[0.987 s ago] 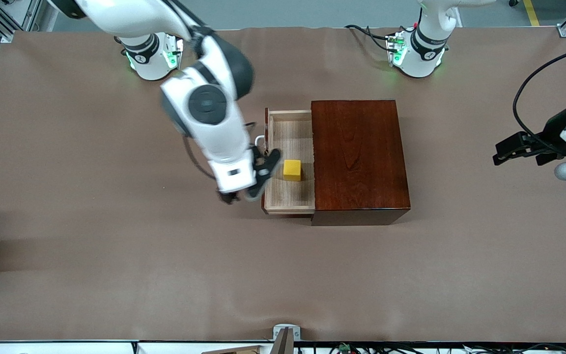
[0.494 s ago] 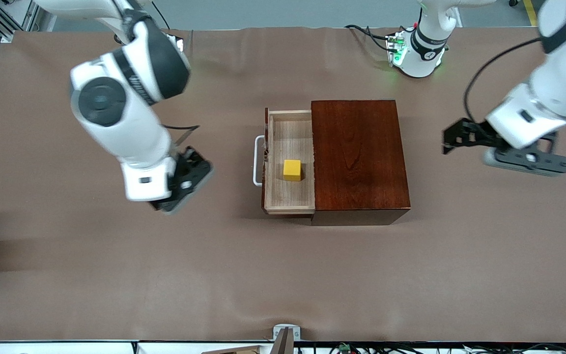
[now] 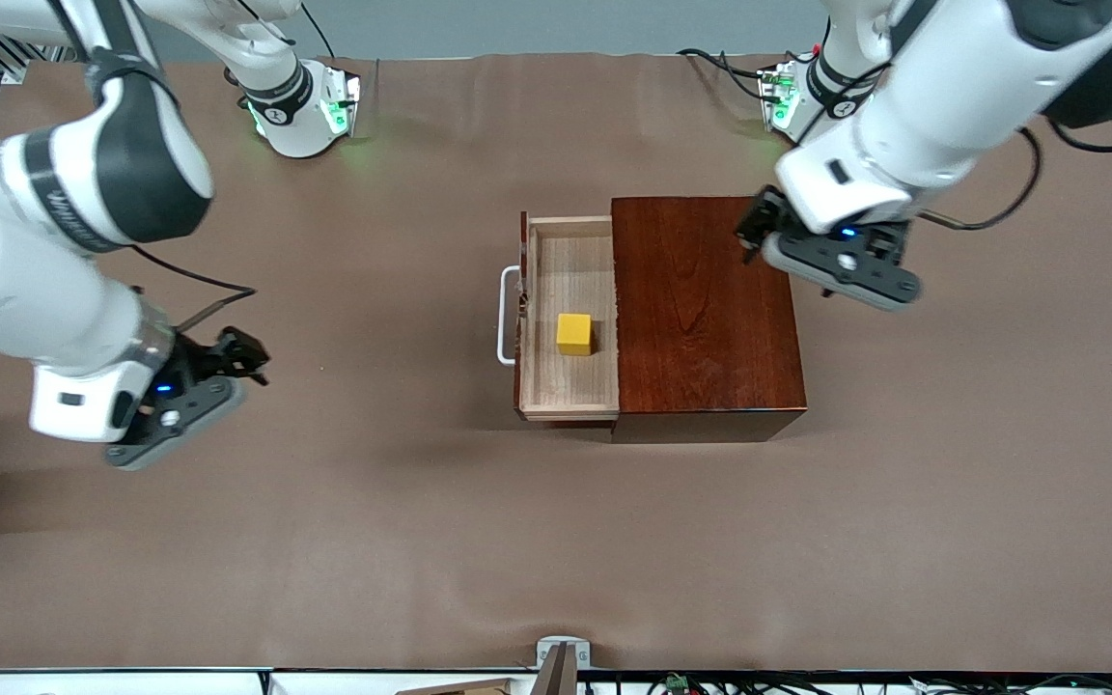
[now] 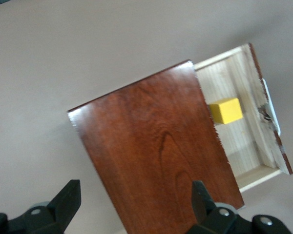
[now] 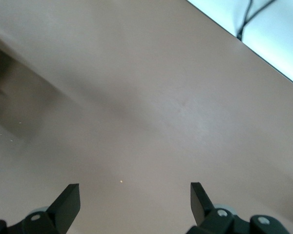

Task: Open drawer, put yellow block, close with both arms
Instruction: 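Withdraw the right gripper from the drawer while the left gripper rises, then move the left gripper down to the drawer front beside the handle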

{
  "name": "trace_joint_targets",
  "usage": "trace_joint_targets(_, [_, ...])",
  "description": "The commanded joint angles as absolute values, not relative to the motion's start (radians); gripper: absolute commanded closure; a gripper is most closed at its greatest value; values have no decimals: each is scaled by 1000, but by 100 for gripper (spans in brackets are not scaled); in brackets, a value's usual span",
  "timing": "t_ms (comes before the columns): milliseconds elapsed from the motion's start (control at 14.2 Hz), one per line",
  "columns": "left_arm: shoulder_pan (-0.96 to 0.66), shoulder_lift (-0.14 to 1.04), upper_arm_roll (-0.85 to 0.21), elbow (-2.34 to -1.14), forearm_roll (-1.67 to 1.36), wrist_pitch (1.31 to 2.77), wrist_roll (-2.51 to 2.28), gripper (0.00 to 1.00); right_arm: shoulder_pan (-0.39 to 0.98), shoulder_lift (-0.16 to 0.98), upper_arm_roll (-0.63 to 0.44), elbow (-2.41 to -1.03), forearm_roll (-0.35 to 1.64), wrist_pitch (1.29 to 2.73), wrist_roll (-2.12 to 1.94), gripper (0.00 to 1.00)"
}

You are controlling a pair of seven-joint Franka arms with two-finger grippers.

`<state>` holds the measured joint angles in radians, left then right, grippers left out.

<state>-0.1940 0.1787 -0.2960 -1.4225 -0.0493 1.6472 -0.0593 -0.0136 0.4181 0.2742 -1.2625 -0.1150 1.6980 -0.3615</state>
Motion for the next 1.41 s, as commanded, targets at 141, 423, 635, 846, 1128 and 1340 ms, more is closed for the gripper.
trace_joint_targets(141, [-296,227,-314,-1416,-26,1666,-15,0,-46,241,250,-1408,-97,1672,-243,0])
trace_joint_targets(423, [-446,360,-314,-1323,5,1752,107,0,46,129,53,-1468,-62,1583,-225,0])
trace_joint_targets(635, [-573,491,-296,-1243,47,1819,267,0,0,33,-20,-1534,20,1500,-226,0])
trace_joint_targets(846, [-650,583,-284,-1230,49,1994,320,0,-49,-35,-20,-1577,20,1442,-143,0])
trace_joint_targets(1128, [-686,669,-259,-1218,49,2098,506,0,-29,-55,-31,-1577,21,1448,35,0])
trace_joint_targets(1340, [-709,712,-241,-1218,49,2118,606,0,-23,-57,-57,-1577,54,1463,31,0])
